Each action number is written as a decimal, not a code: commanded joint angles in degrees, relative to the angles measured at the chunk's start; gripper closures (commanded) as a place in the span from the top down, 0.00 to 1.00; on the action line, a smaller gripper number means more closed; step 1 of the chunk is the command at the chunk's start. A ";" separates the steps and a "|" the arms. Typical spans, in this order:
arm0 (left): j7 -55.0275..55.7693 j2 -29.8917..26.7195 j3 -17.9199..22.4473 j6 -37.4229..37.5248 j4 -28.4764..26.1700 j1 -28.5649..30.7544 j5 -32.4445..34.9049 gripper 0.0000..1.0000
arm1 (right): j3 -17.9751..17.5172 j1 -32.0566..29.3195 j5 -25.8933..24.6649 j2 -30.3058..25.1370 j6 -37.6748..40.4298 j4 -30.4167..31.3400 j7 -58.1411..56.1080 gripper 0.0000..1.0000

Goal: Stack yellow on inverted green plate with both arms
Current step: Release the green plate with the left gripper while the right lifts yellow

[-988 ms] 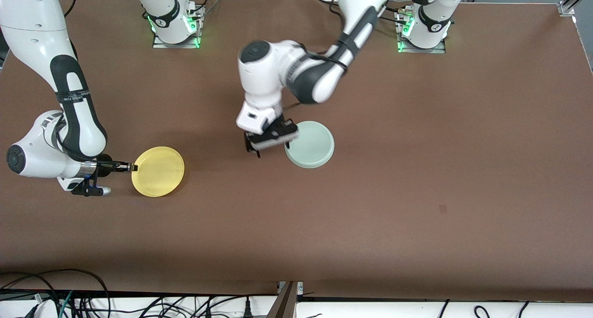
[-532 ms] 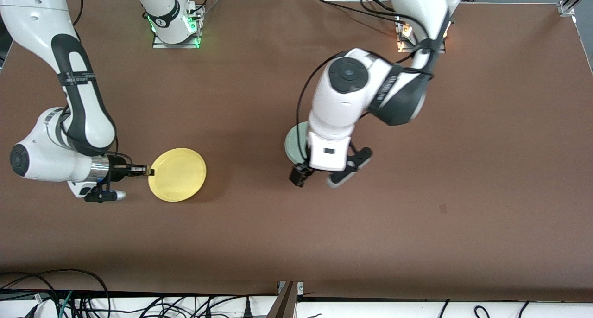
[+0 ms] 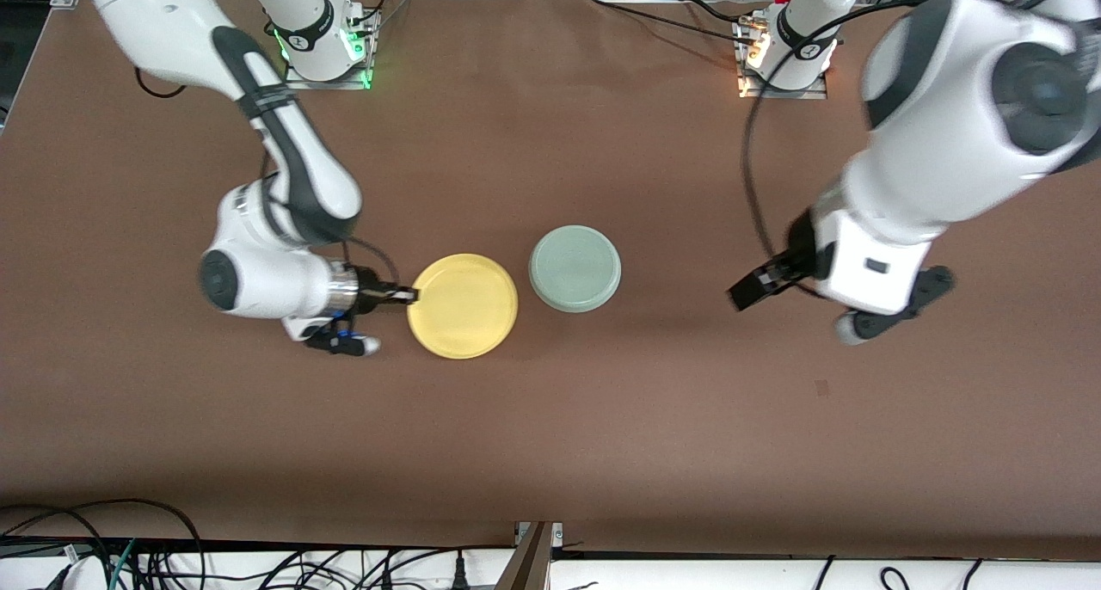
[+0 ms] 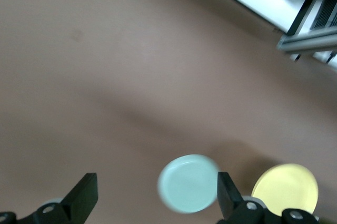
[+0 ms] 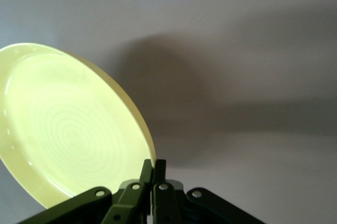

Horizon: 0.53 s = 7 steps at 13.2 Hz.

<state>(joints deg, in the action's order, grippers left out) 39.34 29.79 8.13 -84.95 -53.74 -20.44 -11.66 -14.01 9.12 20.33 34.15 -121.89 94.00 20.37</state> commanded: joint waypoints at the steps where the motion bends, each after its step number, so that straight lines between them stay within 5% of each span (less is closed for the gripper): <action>1: -15.12 -2.98 -0.31 5.39 -2.16 3.81 -1.09 1.00 | 0.47 8.51 0.50 -1.37 -5.44 3.02 9.83 0.00; 5: -31.92 -7.26 1.89 13.84 -3.81 6.02 1.28 1.00 | 0.56 16.44 0.50 -0.76 -10.29 4.52 17.60 0.00; 7: -33.36 -16.73 1.89 8.61 -18.86 6.02 3.39 1.00 | 0.74 18.30 0.32 -0.67 -15.10 8.02 17.95 0.00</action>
<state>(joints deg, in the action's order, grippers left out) 9.40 24.38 10.02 -72.03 -57.05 -13.91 -10.50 -14.01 26.52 20.33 34.25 -132.95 98.27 38.02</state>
